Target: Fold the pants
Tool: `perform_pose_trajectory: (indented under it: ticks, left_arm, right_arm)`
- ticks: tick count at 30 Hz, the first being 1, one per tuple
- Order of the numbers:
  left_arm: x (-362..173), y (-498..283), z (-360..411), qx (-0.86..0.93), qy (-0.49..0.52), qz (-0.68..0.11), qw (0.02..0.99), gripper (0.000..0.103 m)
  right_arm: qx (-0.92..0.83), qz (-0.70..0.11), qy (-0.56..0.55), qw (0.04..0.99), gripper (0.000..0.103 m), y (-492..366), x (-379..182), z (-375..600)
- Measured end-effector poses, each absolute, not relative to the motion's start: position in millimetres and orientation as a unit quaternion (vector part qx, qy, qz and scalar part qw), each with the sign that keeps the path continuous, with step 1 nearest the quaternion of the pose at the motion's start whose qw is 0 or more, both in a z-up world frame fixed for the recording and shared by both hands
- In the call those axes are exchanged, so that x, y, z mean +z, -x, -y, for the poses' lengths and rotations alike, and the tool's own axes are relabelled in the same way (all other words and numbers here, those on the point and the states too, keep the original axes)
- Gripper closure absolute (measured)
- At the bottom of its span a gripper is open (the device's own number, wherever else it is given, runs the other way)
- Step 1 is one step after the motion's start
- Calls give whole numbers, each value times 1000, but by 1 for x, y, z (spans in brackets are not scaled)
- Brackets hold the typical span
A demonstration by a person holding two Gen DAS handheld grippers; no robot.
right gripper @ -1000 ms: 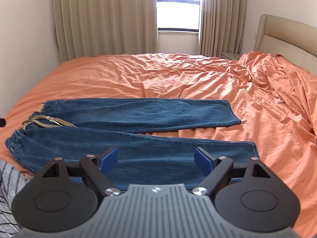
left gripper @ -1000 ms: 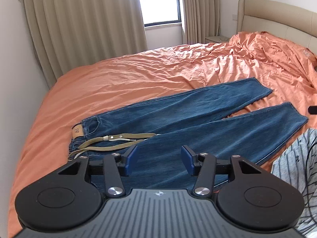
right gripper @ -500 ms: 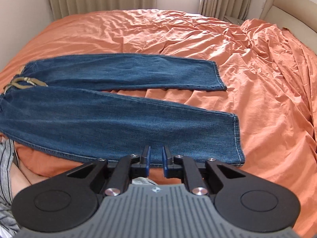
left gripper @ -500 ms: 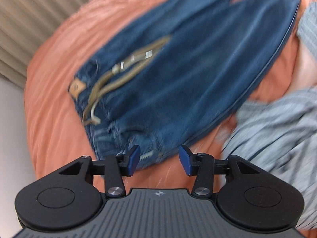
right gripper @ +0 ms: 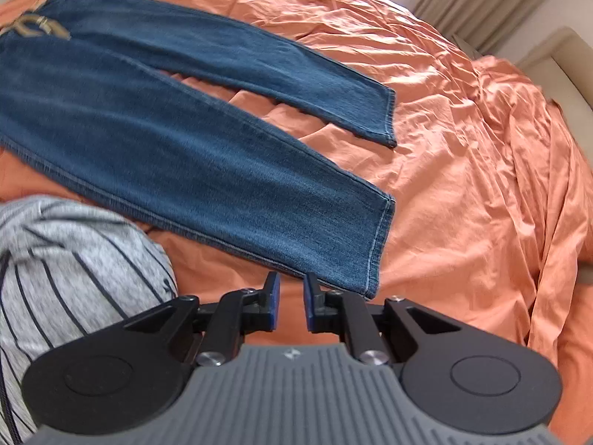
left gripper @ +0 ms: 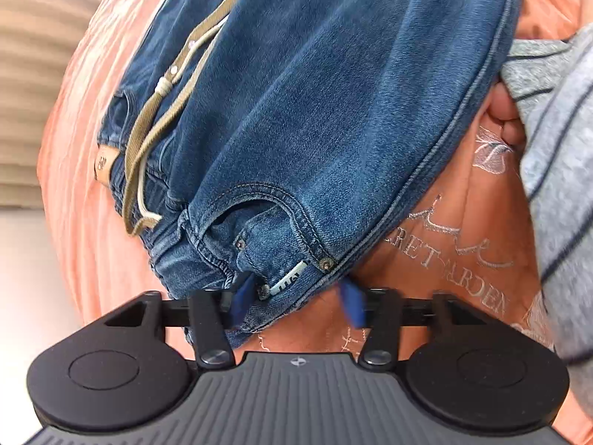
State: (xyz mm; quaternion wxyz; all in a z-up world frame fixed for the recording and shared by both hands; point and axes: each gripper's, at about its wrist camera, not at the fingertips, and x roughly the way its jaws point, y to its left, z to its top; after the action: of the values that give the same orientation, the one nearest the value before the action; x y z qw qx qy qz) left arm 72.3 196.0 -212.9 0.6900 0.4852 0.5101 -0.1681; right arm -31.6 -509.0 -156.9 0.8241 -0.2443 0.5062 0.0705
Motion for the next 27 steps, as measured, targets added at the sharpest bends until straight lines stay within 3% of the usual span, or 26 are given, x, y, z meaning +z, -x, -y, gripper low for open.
perform_pose_trajectory:
  ticks: [2, 3, 6, 9, 12, 24, 27]
  left_arm:
    - [-208, -73, -197, -157, -476, -503, 704, 70]
    - [-204, -74, -199, -146, -469, -498, 714, 81]
    - [-183, -73, -203, -113, -428, -477, 759, 87]
    - [-159, -79, -207, -70, -362, -455, 811, 89]
    - [-141, -83, -201, -33, -324, -433, 840, 90]
    - [-115, -97, -186, 31, -291, -431, 854, 90]
    - [-115, -102, -186, 37, -285, -434, 854, 90]
  right_arm:
    - [87, -508, 277, 811, 95, 32, -166, 510]
    - [99, -508, 290, 805, 95, 32, -170, 510]
    - [125, -506, 324, 790, 95, 27, -188, 509]
    - [141, -492, 370, 775, 93, 20, -208, 506]
    - [152, -494, 406, 754, 77, 9, -231, 505]
    - [217, -464, 487, 708, 78, -8, -278, 490]
    - [220, -458, 505, 698, 89, -7, -287, 487]
